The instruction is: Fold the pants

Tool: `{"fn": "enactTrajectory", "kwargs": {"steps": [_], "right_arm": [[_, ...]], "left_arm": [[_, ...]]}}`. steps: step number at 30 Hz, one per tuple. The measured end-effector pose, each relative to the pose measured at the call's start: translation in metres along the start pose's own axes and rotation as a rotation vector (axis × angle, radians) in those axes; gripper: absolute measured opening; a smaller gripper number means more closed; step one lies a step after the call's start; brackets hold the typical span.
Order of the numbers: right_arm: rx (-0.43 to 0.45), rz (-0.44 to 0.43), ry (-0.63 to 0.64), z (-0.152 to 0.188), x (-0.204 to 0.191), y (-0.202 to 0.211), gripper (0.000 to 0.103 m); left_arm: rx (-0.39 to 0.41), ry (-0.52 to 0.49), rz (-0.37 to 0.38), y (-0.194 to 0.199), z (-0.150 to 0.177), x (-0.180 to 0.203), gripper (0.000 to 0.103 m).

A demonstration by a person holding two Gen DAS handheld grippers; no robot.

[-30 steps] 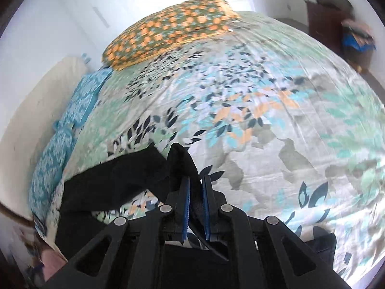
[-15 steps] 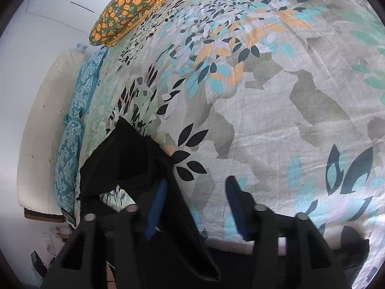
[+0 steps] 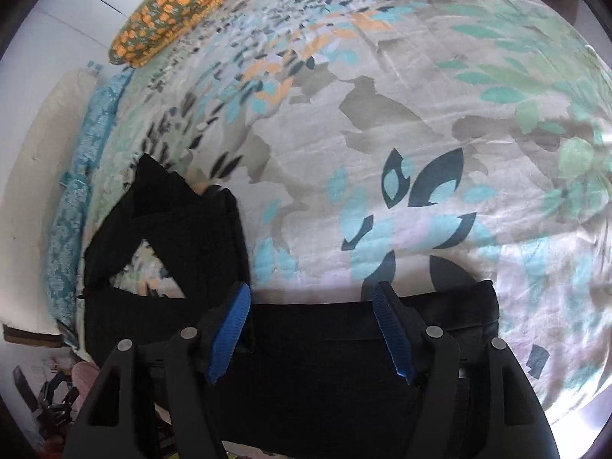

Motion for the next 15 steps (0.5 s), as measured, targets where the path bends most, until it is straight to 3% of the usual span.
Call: {"fn": "enactTrajectory", "kwargs": {"steps": [4,8,10,11,15], "right_arm": [[0.016,-0.106,0.058,-0.007,-0.032,-0.021,0.083],[0.0,-0.162,-0.03,-0.021,-0.046,-0.074,0.084],[-0.007,-0.145,0.029,-0.027,-0.06,-0.082,0.051],[0.005,-0.095,0.092,-0.032,-0.069,-0.078,0.007],[0.099,-0.01,0.321,-0.058,-0.117,-0.019,0.007]], "left_arm": [[0.001,-0.017,0.02,0.001,-0.001,0.01,0.102],[0.018,-0.038,0.03,0.011,-0.001,0.018,0.102],[0.026,-0.032,0.015,0.015,-0.001,0.015,0.102],[0.03,-0.021,0.004,0.017,-0.001,0.01,0.102],[0.013,0.056,-0.03,0.01,-0.001,-0.01,0.102]]}}
Point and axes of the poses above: each gripper's, at about its wrist camera, not at the fingertips, and y roughly against the way its jaws point, x to its right, z to its underside, the point moved 4 cm from there along -y, roughly the way its jaws point, and after that the axes turned 5 degrees about x, right-handed, at the moved point
